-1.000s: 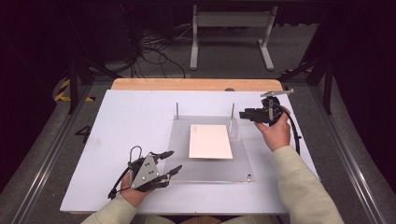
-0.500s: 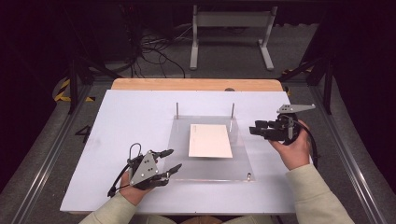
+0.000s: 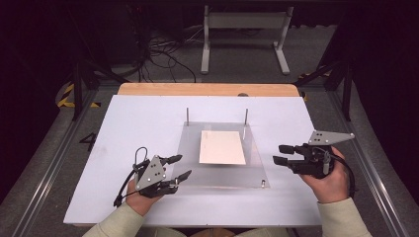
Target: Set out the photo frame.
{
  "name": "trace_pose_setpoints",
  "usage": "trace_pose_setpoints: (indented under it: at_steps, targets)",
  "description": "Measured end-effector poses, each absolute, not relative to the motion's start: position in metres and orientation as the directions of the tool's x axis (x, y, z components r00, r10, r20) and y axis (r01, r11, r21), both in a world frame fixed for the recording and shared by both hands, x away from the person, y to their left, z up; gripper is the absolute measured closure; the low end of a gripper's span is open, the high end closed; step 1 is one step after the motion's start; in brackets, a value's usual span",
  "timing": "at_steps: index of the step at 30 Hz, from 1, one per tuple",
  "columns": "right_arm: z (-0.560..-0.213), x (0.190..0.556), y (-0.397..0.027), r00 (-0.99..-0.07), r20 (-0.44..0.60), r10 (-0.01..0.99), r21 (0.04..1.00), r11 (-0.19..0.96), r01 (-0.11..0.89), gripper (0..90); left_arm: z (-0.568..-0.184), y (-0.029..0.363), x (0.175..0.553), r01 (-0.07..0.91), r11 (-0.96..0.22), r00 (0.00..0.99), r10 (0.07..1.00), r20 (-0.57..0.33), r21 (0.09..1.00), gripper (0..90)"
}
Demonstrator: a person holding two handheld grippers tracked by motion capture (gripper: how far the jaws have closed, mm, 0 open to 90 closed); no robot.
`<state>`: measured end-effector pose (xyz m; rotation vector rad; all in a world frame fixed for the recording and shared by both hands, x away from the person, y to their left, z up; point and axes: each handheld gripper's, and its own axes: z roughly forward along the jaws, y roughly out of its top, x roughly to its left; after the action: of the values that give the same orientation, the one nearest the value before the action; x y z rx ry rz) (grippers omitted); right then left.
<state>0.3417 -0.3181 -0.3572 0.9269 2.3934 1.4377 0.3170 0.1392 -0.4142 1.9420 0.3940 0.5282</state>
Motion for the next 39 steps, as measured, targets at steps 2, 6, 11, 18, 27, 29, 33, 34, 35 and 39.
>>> trace_pose_setpoints:
  at_steps: [2, 6, 11, 18, 27, 29, 33, 34, 35, 39]
  targets:
    - [-0.358, 0.336, -0.317, -0.791, 0.132, 0.597, 0.844, 0.351, 0.405, 44.1, -0.414, 0.139, 0.317, 0.038, -0.413, 0.849, 0.494, 0.189, 0.910, 43.1]
    - [-0.362, 0.330, -0.315, -0.808, 0.102, 0.580, 0.832, 0.396, 0.389, 39.7, -0.413, 0.139, 0.317, 0.038, -0.413, 0.847, 0.496, 0.190, 0.910, 43.4]
    - [-0.375, 0.325, -0.310, -0.839, 0.096, 0.536, 0.812, 0.446, 0.378, 35.9, -0.413, 0.139, 0.317, 0.035, -0.414, 0.848, 0.493, 0.192, 0.909, 43.4]
    - [-0.390, 0.324, -0.304, -0.855, 0.086, 0.511, 0.802, 0.473, 0.364, 27.6, -0.413, 0.139, 0.317, 0.038, -0.410, 0.851, 0.492, 0.186, 0.911, 43.4]
    - [-0.395, 0.318, -0.283, -0.895, -0.009, 0.445, 0.843, 0.484, 0.233, 7.4, -0.413, 0.139, 0.317, 0.035, -0.412, 0.851, 0.489, 0.189, 0.911, 43.3]
    - [-0.395, 0.317, -0.278, -0.896, -0.049, 0.442, 0.849, 0.491, 0.196, 4.8, -0.413, 0.139, 0.318, 0.034, -0.409, 0.853, 0.487, 0.186, 0.912, 43.3]
    - [-0.395, 0.318, -0.270, -0.891, -0.110, 0.440, 0.862, 0.489, 0.135, 3.1, -0.413, 0.138, 0.317, 0.033, -0.407, 0.855, 0.485, 0.185, 0.913, 43.3]
    - [-0.395, 0.318, -0.268, -0.893, -0.114, 0.436, 0.865, 0.486, 0.126, 3.3, -0.413, 0.138, 0.318, 0.033, -0.407, 0.855, 0.485, 0.186, 0.913, 43.4]
    - [-0.395, 0.319, -0.266, -0.895, -0.127, 0.427, 0.868, 0.485, 0.109, 3.6, -0.413, 0.138, 0.318, 0.033, -0.406, 0.855, 0.485, 0.184, 0.913, 43.4]
    - [-0.398, 0.321, -0.257, -0.903, -0.152, 0.402, 0.871, 0.487, 0.070, 12.0, -0.413, 0.138, 0.318, 0.034, -0.405, 0.855, 0.485, 0.184, 0.914, 43.4]
